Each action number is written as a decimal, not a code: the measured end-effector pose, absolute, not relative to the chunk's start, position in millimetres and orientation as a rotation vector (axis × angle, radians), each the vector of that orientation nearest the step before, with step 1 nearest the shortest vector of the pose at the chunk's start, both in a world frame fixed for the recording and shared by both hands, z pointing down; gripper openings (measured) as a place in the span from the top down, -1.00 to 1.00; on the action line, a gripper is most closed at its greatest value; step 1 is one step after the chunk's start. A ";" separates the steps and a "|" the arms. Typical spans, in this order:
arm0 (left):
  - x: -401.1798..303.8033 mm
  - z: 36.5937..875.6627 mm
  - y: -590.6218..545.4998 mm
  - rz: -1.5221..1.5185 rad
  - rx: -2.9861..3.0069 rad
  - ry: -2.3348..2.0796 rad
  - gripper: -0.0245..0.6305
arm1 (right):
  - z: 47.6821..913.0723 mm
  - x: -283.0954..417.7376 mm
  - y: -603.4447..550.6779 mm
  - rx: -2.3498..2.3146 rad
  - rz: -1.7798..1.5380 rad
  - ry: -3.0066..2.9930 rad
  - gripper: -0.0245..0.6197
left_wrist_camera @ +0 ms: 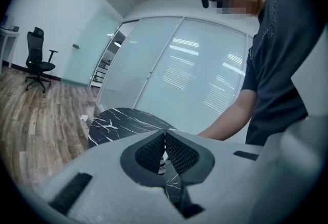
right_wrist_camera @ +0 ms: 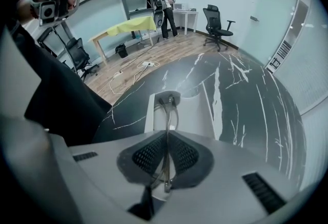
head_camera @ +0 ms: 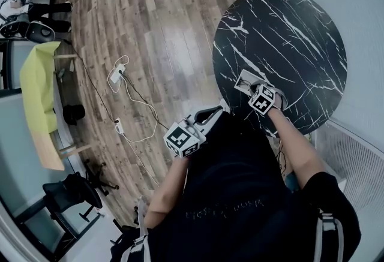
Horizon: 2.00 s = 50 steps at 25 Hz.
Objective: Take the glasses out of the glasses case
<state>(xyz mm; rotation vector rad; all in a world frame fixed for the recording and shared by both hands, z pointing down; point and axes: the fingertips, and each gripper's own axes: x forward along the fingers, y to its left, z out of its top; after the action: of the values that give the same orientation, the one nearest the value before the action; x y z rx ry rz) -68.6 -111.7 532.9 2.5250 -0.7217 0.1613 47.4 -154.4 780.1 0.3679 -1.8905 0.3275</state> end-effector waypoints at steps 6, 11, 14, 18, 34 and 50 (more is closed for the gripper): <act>-70.1 531.9 -110.7 0.161 2.528 -0.720 0.86 | 774.0 47.3 -157.8 0.381 0.315 -1.909 0.82; -69.5 532.1 -109.7 0.159 2.533 -0.717 0.86 | 762.6 51.4 -164.1 0.441 0.298 -1.933 0.82; -66.9 530.7 -109.6 0.153 2.543 -0.706 0.86 | 752.4 53.2 -167.6 0.481 0.307 -1.950 0.82; -64.6 527.1 -110.7 0.147 2.555 -0.699 0.86 | 741.2 57.6 -170.1 0.530 0.334 -1.976 0.82; -61.5 518.4 -105.4 0.134 2.584 -0.679 0.86 | 693.8 77.1 -155.6 0.732 0.444 -2.114 0.82; -49.6 501.5 -101.8 0.069 2.618 -0.654 0.86 | 627.7 82.5 -132.7 0.860 0.552 -2.300 0.82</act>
<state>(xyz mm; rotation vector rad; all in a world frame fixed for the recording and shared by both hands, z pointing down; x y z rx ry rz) -49.6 -101.8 501.5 2.6177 -0.6537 0.0693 82.5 -132.7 627.7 0.8600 -2.3003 0.5521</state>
